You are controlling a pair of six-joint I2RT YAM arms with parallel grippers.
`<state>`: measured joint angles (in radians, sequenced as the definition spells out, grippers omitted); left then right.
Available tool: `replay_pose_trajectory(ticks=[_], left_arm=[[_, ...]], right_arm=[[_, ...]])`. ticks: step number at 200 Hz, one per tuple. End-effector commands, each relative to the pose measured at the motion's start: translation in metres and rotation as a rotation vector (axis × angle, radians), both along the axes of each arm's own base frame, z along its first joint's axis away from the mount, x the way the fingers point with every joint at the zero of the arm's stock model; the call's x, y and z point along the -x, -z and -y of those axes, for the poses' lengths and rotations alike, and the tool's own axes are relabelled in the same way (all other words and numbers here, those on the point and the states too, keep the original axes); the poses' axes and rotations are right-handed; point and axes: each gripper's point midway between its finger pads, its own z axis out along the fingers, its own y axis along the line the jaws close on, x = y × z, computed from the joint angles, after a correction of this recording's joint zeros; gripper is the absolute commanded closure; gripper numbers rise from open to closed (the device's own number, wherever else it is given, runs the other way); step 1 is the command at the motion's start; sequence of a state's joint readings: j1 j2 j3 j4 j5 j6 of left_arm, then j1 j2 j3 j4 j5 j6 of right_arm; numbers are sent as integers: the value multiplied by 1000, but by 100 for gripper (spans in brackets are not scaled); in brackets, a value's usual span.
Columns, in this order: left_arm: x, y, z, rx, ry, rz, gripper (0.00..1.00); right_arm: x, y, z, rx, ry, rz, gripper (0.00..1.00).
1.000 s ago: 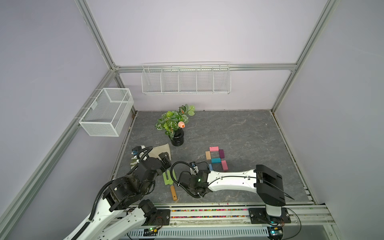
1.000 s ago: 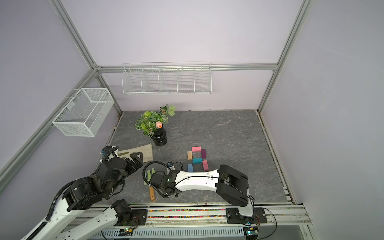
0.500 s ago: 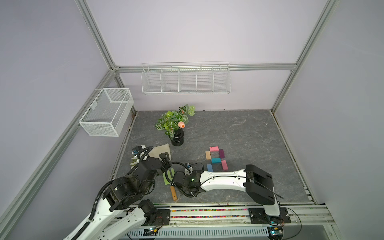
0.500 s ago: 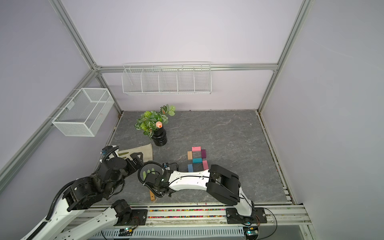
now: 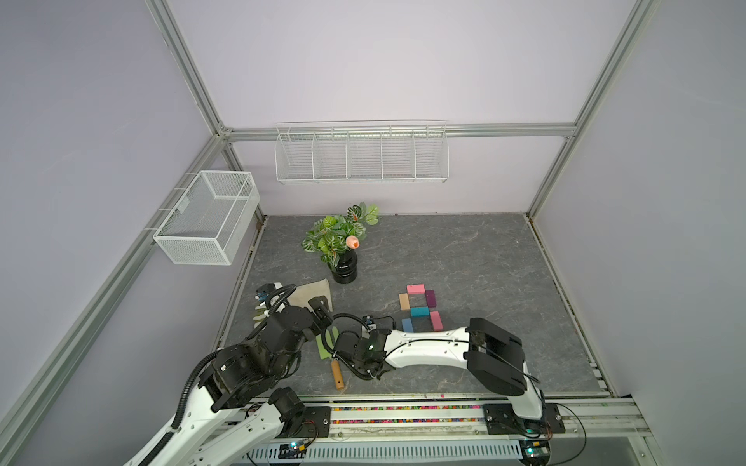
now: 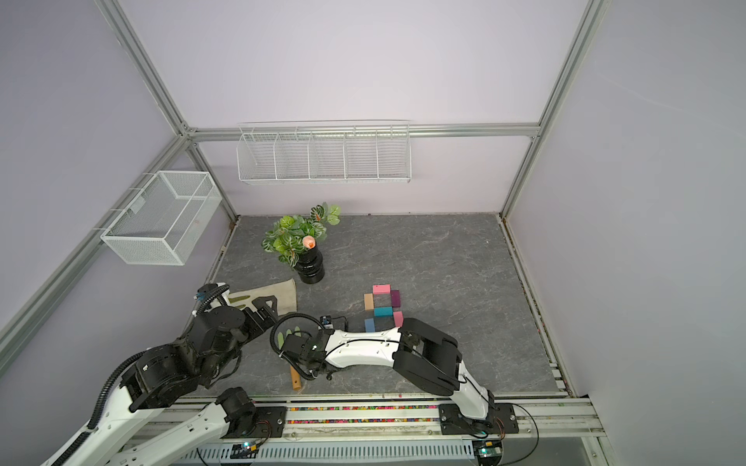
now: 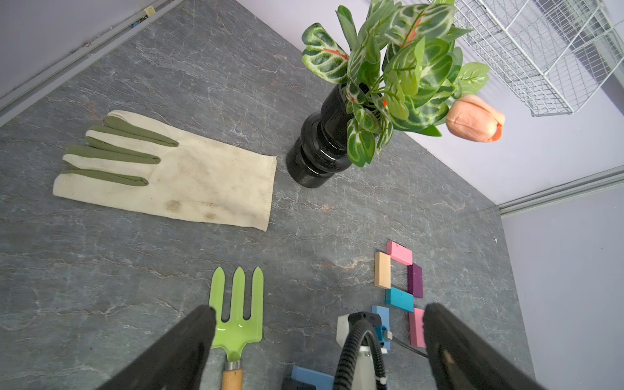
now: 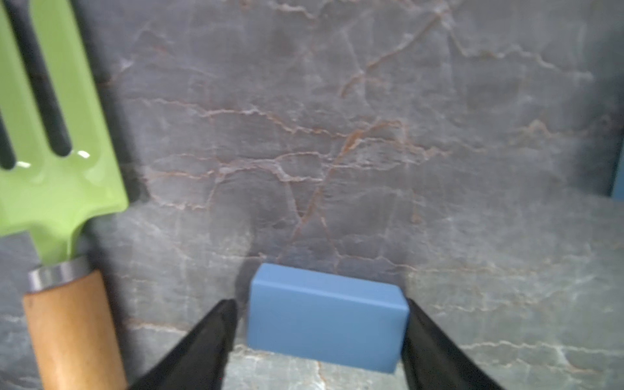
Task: Assemble the number 8 with building blocks
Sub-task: Pick up the building block from the center of the board.
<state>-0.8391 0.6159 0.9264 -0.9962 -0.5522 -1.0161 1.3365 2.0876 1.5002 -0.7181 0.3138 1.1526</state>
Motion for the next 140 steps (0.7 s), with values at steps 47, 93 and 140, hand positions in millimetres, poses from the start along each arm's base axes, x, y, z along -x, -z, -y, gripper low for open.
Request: replay_pose_trajectory(ticks=[47, 93, 140], left_arm=[[-1, 5, 3, -5, 9, -4, 0], [-7, 19, 22, -32, 47, -77, 0], [-15, 59, 53, -73, 95, -236, 0]], right_arm=[[0, -5, 19, 62, -5, 29, 55], [-13, -61, 63, 115, -78, 151, 58], [-14, -72, 137, 93, -53, 79, 59]])
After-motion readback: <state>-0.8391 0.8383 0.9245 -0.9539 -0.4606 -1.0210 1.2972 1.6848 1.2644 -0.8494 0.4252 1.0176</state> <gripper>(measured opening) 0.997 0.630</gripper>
